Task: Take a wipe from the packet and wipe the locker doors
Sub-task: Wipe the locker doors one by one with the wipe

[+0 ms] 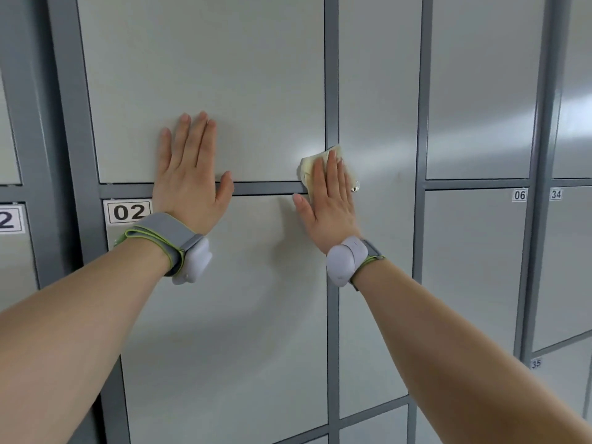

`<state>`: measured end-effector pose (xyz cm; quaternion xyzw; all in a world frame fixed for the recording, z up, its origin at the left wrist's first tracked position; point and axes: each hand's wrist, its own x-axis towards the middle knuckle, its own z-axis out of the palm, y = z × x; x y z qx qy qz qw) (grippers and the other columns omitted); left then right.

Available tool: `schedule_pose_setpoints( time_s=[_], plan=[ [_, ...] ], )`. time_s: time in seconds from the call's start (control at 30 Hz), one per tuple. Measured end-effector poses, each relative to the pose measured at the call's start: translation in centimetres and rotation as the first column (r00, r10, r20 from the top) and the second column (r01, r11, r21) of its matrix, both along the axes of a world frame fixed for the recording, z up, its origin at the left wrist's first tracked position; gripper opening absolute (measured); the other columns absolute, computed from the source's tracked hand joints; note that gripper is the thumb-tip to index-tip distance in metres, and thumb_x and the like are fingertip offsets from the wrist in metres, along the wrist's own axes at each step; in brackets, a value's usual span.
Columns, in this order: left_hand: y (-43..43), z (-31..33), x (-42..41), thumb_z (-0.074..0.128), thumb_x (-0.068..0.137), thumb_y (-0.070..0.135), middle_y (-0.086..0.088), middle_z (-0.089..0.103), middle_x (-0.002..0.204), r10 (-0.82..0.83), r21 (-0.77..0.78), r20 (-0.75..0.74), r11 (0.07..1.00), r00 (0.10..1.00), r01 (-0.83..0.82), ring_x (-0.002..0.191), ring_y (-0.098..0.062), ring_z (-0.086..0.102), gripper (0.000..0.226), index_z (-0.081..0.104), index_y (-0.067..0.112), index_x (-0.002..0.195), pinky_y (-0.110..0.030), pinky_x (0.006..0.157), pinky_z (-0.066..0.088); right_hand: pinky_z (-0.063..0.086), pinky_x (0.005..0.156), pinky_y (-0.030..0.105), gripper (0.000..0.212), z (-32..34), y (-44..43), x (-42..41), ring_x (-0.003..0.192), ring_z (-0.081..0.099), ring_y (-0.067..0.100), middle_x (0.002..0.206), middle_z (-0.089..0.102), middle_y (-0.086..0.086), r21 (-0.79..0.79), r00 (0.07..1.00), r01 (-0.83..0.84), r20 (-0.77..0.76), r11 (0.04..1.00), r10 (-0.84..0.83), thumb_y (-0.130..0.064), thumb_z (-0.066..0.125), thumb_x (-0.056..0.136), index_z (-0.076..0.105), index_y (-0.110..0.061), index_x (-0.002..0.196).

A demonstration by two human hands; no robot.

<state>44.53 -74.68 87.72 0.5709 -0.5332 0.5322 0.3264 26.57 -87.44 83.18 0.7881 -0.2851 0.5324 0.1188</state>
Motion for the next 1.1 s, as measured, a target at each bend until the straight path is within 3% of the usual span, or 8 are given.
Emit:
schedule_pose_setpoints(
  time_s=[0.17,0.27,0.37,0.53,0.87,1.1],
  plan=[
    [0.1,2.7,0.9,0.025,0.087,0.037,-0.019,0.022,0.154,0.008,-0.02,-0.005,1.0,1.0,-0.008,0.144,-0.035,0.012,0.072,0.021,-0.005,0.146,-0.038,0.115,-0.006,-0.009,0.118,0.033,0.099,-0.1,-0.3,0.2,0.145,-0.011,0.026,0.154,-0.012,0.007,-0.045,0.999,0.018,-0.029,0.999,-0.02,-0.075,-0.012,0.079,0.004,-0.007,0.149],
    [0.1,4.3,1.5,0.025,0.087,0.038,-0.018,0.021,0.154,0.029,-0.031,0.009,0.999,1.0,-0.028,0.144,-0.034,0.012,0.073,0.021,-0.004,0.146,-0.035,0.115,-0.008,-0.016,0.115,0.029,0.103,2.5,-0.2,0.3,0.144,-0.013,0.024,0.156,-0.01,0.012,-0.037,0.999,0.027,-0.024,0.999,-0.028,-0.077,-0.014,0.075,0.002,-0.007,0.15],
    [0.2,6.1,1.7,0.024,0.086,0.039,-0.018,0.021,0.154,0.033,-0.033,0.011,0.999,0.999,-0.032,0.144,-0.033,0.011,0.074,0.021,-0.003,0.147,-0.039,0.116,-0.004,-0.018,0.112,0.026,0.099,6.5,0.0,0.3,0.145,-0.013,0.026,0.157,-0.011,0.013,-0.048,0.998,0.06,-0.027,0.997,-0.062,-0.075,-0.003,0.078,0.0,-0.007,0.15],
    [0.4,9.4,2.3,0.022,0.085,0.042,-0.02,0.024,0.153,0.061,-0.04,0.063,0.998,0.996,-0.058,0.143,-0.036,0.014,0.076,0.024,-0.005,0.145,-0.043,0.115,0.001,-0.012,0.116,0.032,0.074,12.8,-0.2,-0.1,0.144,-0.017,0.024,0.157,-0.016,0.011,-0.061,0.989,0.106,-0.094,0.993,-0.111,-0.052,0.026,0.098,-0.006,-0.01,0.15],
    [0.9,15.8,3.3,0.025,0.086,0.039,-0.015,0.017,0.156,0.127,-0.071,0.071,0.99,0.989,-0.122,0.146,-0.028,0.008,0.074,0.019,-0.002,0.147,-0.037,0.116,-0.004,-0.01,0.116,0.033,0.072,22.2,-0.6,0.6,0.145,-0.016,0.021,0.158,-0.015,0.008,-0.044,0.991,0.123,-0.052,0.991,-0.125,-0.055,0.024,0.097,-0.004,-0.016,0.151],
    [1.4,18.8,4.2,0.022,0.085,0.041,-0.013,0.014,0.157,0.2,-0.078,0.07,0.978,0.977,-0.195,0.146,-0.028,0.004,0.075,0.017,0.0,0.148,-0.039,0.116,-0.004,-0.014,0.114,0.033,0.077,23.8,-0.3,2.0,0.144,-0.019,0.022,0.157,-0.016,0.009,-0.063,0.993,0.121,0.01,0.991,-0.12,-0.058,0.025,0.095,-0.006,-0.015,0.151]
  ],
)
